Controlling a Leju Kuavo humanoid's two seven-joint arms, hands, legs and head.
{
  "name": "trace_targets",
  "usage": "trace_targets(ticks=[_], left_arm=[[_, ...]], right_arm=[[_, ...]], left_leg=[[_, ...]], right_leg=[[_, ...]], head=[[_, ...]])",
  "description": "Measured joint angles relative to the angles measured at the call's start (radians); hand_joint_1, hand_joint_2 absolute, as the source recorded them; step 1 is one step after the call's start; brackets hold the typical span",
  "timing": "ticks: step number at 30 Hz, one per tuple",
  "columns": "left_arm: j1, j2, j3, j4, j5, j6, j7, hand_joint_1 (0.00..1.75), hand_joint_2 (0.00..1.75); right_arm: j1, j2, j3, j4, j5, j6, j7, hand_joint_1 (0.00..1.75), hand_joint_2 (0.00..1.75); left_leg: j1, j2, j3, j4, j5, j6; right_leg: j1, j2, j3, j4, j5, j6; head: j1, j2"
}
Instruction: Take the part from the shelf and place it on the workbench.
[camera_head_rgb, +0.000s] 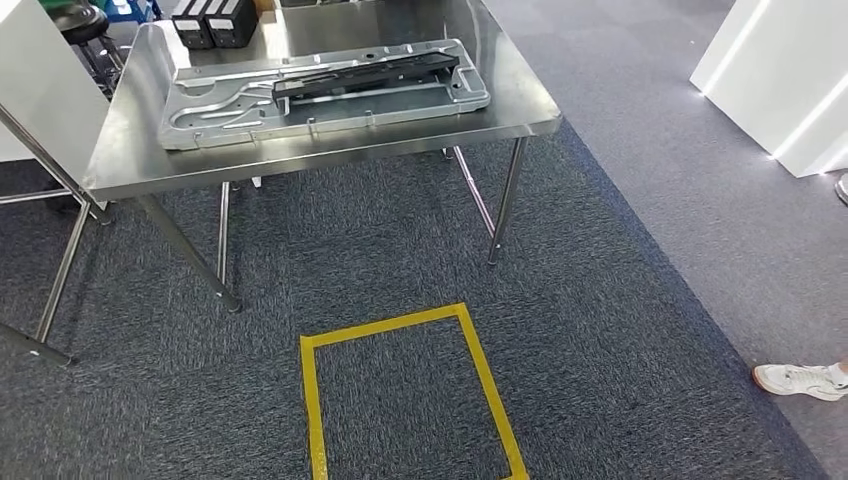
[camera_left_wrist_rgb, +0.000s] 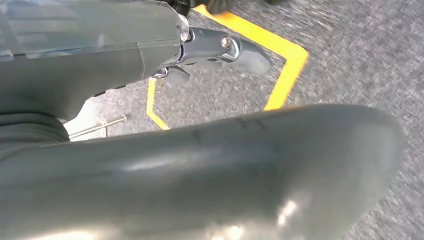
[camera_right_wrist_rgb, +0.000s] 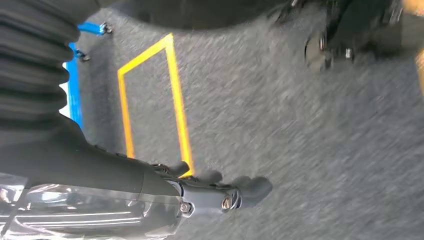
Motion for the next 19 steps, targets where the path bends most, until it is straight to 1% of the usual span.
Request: trace_targets(ticks=[1, 2, 3, 4, 5, 6, 7, 8, 9, 10, 11, 12, 13, 14, 15, 16, 17, 18, 19], left_arm=[[-0.004, -0.003, -0.001, 0.0, 0.0, -0.003, 0.001, 0.0, 0.44], [-0.007, -0.008, -0.002, 0.0, 0.0, -0.004, 0.006, 0.0, 0.87], [-0.009, -0.014, -0.001, 0.0, 0.0, -0.001, 0.016, 0.0, 1.31], [-0.008, -0.021, 0.0, 0.0, 0.0, 0.004, 0.03, 0.0, 1.75], [-0.006, -0.029, 0.0, 0.0, 0.0, 0.008, 0.046, 0.0, 1.75], [-0.003, -0.037, 0.001, 0.0, 0.0, 0.013, 0.062, 0.0, 1.75], [0.001, -0.043, 0.001, 0.0, 0.0, 0.015, 0.076, 0.0, 1.75], [0.006, -0.048, -0.001, 0.0, 0.0, 0.015, 0.085, 0.0, 1.75], [0.011, -0.051, -0.005, 0.0, 0.0, 0.014, 0.091, 0.0, 1.75], [0.016, -0.052, -0.012, 0.0, 0.0, 0.013, 0.094, 0.0, 1.75], [0.022, -0.053, -0.021, 0.0, 0.0, 0.01, 0.096, 0.0, 1.75], [0.028, -0.053, -0.032, 0.0, 0.0, 0.008, 0.097, 0.0, 1.75], [0.035, -0.052, -0.042, -0.001, 0.0, 0.005, 0.097, 0.0, 1.75], [0.041, -0.052, -0.053, -0.001, 0.0, 0.002, 0.097, 0.0, 1.75], [0.048, -0.051, -0.065, -0.001, 0.0, -0.001, 0.097, 0.0, 1.75], [0.055, -0.05, -0.078, -0.001, 0.0, -0.004, 0.097, 0.0, 1.75], [0.062, -0.049, -0.09, -0.001, 0.0, -0.008, 0.097, 0.0, 1.75], [0.07, -0.048, -0.103, -0.001, 0.0, -0.011, 0.097, 0.0, 1.31], [0.074, -0.048, -0.109, -0.001, 0.0, -0.012, 0.097, 0.0, 1.16]], right_arm=[[-0.001, -0.003, -0.002, 0.0, -0.003, 0.017, 0.005, 0.0, 0.0], [0.0, -0.007, -0.003, 0.0, -0.006, 0.043, -0.002, 0.0, 0.0], [0.001, -0.013, -0.005, 0.0, -0.01, 0.077, -0.023, 0.0, 0.0], [0.002, -0.02, -0.005, 0.0, -0.013, 0.115, -0.059, 0.0, 0.44], [0.001, -0.026, -0.006, 0.0, -0.018, 0.154, -0.107, 0.0, 0.87], [-0.003, -0.031, -0.006, 0.0, -0.026, 0.19, -0.158, 0.0, 1.31], [-0.008, -0.034, -0.006, 0.0, -0.038, 0.22, -0.204, 0.0, 1.75], [-0.012, -0.037, -0.004, 0.0, -0.054, 0.244, -0.239, 0.0, 1.75], [-0.016, -0.04, 0.0, 0.0, -0.072, 0.259, -0.259, 0.0, 1.75], [-0.018, -0.042, 0.008, 0.0, -0.09, 0.266, -0.267, 0.0, 1.75], [-0.019, -0.044, 0.017, -0.001, -0.108, 0.27, -0.268, 0.0, 1.75], [-0.019, -0.046, 0.028, -0.001, -0.125, 0.271, -0.267, 0.0, 1.75], [-0.016, -0.049, 0.04, -0.002, -0.143, 0.271, -0.265, 0.0, 1.75], [-0.013, -0.053, 0.053, -0.004, -0.161, 0.272, -0.263, 0.0, 1.75], [-0.009, -0.057, 0.066, -0.008, -0.179, 0.273, -0.261, 0.0, 1.75], [-0.005, -0.061, 0.08, -0.012, -0.197, 0.274, -0.26, 0.0, 1.75], [-0.003, -0.065, 0.095, -0.018, -0.215, 0.275, -0.258, 0.0, 1.75], [-0.002, -0.069, 0.109, -0.025, -0.232, 0.277, -0.255, 0.0, 1.75], [-0.002, -0.071, 0.117, -0.028, -0.24, 0.277, -0.254, 0.0, 1.75]], left_leg=[[0.0, 0.0, -0.014, 0.0, 0.01, 0.003], [0.0, 0.0, -0.028, 0.001, 0.02, 0.003], [0.0, 0.001, -0.042, 0.003, 0.03, 0.001], [0.0, 0.002, -0.056, 0.005, 0.039, -0.001], [0.001, 0.003, -0.07, 0.009, 0.047, -0.004], [0.002, 0.004, -0.081, 0.013, 0.054, -0.008], [0.001, 0.004, -0.09, 0.018, 0.06, -0.011], [0.0, 0.004, -0.097, 0.022, 0.065, -0.016], [-0.002, 0.005, -0.103, 0.027, 0.07, -0.021], [-0.003, 0.005, -0.109, 0.03, 0.074, -0.027], [-0.003, 0.005, -0.113, 0.033, 0.079, -0.032], [-0.002, 0.004, -0.117, 0.038, 0.078, -0.037], [-0.001, 0.002, -0.125, 0.053, 0.066, -0.042], [0.0, 0.0, -0.139, 0.087, 0.04, -0.046], [0.002, -0.001, -0.163, 0.143, 0.004, -0.05], [0.004, -0.002, -0.191, 0.213, -0.034, -0.053], [0.005, -0.002, -0.217, 0.281, -0.063, -0.054], [0.005, -0.002, -0.233, 0.325, -0.074, -0.055], [0.006, -0.003, -0.241, 0.347, -0.079, -0.055]], right_leg=[[-0.001, 0.001, -0.015, 0.064, -0.047, 0.005], [-0.003, 0.001, -0.027, 0.128, -0.072, 0.01], [-0.005, 0.001, -0.031, 0.176, -0.07, 0.014], [-0.007, 0.001, -0.023, 0.197, -0.046, 0.017], [-0.008, 0.001, 0.003, 0.181, -0.015, 0.018], [-0.01, 0.001, 0.047, 0.129, 0.008, 0.018], [-0.01, 0.001, 0.106, 0.053, 0.013, 0.016], [-0.009, 0.001, 0.161, -0.025, 0.001, 0.01], [-0.007, 0.002, 0.202, -0.086, -0.016, 0.003], [-0.005, 0.002, 0.223, -0.123, -0.031, -0.006], [-0.006, 0.002, 0.226, -0.139, -0.038, -0.015], [-0.007, 0.0, 0.225, -0.143, -0.037, -0.023], [-0.008, -0.001, 0.223, -0.145, -0.034, -0.03], [-0.009, -0.003, 0.221, -0.147, -0.03, -0.038], [-0.008, -0.006, 0.218, -0.146, -0.026, -0.043], [-0.005, -0.007, 0.212, -0.144, -0.024, -0.048], [-0.002, -0.007, 0.207, -0.142, -0.022, -0.051], [0.0, -0.006, 0.202, -0.139, -0.021, -0.052], [0.001, -0.006, 0.2, -0.137, -0.021, -0.052]], head=[[0.0, 0.0], [0.0, 0.0], [0.0, 0.0], [0.0, 0.0], [0.0, 0.0], [0.0, 0.0], [0.0, 0.0], [0.0, 0.0], [0.0, 0.0], [0.0, 0.0], [0.0, 0.0], [0.0, 0.0], [0.0, 0.0], [0.0, 0.0], [0.0, 0.0], [0.0, 0.0], [0.0, 0.0], [0.0, 0.0], [0.0, 0.0]])
